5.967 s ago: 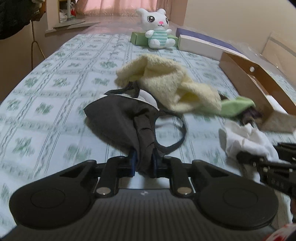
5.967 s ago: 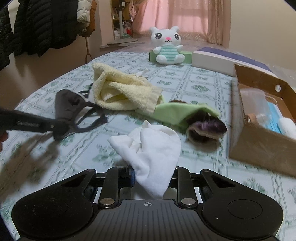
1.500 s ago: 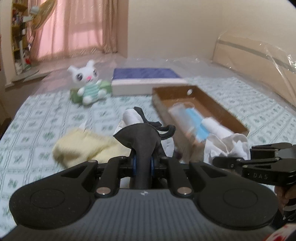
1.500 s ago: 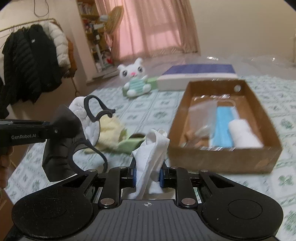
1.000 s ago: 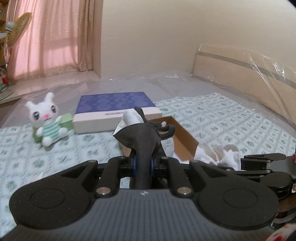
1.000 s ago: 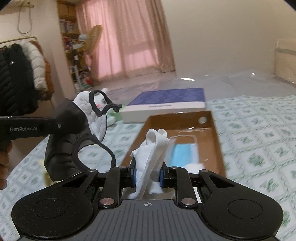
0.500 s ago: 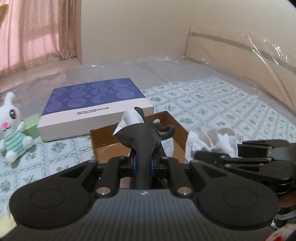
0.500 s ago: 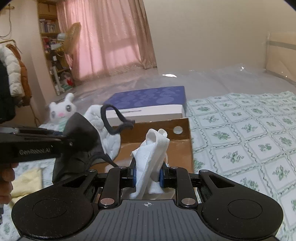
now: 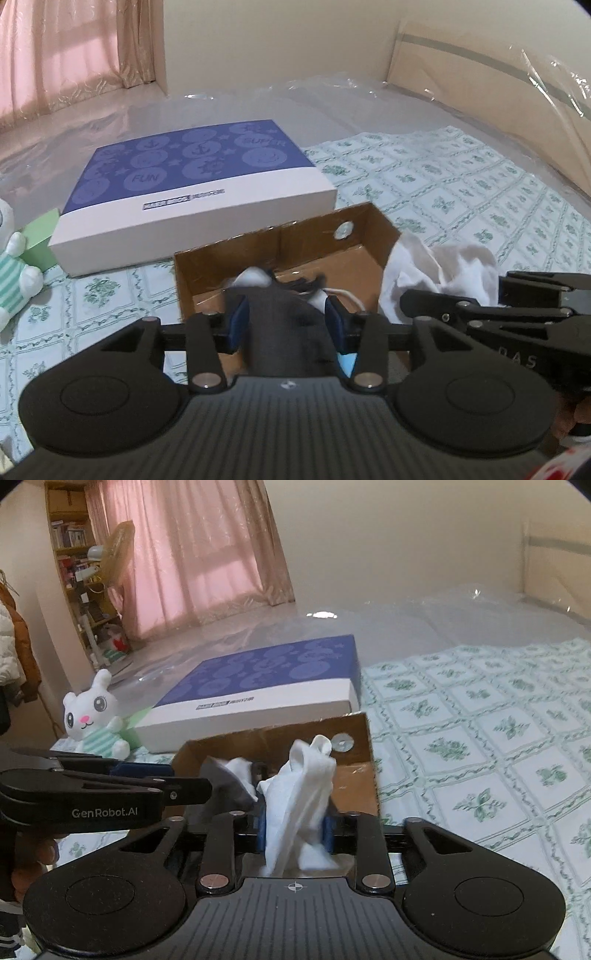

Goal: Organize soft objects
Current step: 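Open both grippers to drop the mask and white cloth into the box, then withdraw both grippers from the box toward the green cloth and hair tie, then grasp the light green cloth with the left gripper and lift it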

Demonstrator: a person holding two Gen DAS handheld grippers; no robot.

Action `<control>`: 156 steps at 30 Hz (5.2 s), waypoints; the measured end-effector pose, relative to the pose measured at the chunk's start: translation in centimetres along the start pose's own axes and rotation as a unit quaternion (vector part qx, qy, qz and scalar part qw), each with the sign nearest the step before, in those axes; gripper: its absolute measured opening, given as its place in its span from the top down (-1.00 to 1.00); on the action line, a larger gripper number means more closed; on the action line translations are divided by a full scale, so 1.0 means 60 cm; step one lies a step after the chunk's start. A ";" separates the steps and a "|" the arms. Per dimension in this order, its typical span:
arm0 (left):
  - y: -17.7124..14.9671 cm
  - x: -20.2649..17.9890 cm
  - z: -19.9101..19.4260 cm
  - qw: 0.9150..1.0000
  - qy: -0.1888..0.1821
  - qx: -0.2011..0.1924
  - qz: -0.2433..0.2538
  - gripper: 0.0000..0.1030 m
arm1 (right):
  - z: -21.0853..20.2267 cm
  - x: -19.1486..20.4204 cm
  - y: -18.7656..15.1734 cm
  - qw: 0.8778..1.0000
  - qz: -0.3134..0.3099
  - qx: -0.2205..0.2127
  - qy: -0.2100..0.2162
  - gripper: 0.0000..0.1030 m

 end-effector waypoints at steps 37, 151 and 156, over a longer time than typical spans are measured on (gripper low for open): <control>-0.060 -0.005 -0.390 0.996 -0.018 -0.067 -0.059 0.05 | -0.280 0.096 -0.019 0.998 0.037 -0.049 0.000 -0.28; -0.425 0.108 -0.428 0.995 0.086 0.024 0.043 0.89 | -0.231 0.264 -0.316 0.998 0.009 0.035 0.052 -0.13; -0.462 0.138 -0.497 0.992 0.116 0.034 0.028 0.89 | -0.242 0.296 -0.326 0.996 -0.005 0.043 0.076 -0.13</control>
Point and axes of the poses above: each gripper's, at about its wrist camera, not at the fingertips, and z roughly the way its jaws point, x to its left, y to its top, the point moved 10 cm from there along z, roughly the way its jaws point, and after that the axes turned 9 degrees about -x, right-handed, at the moved point
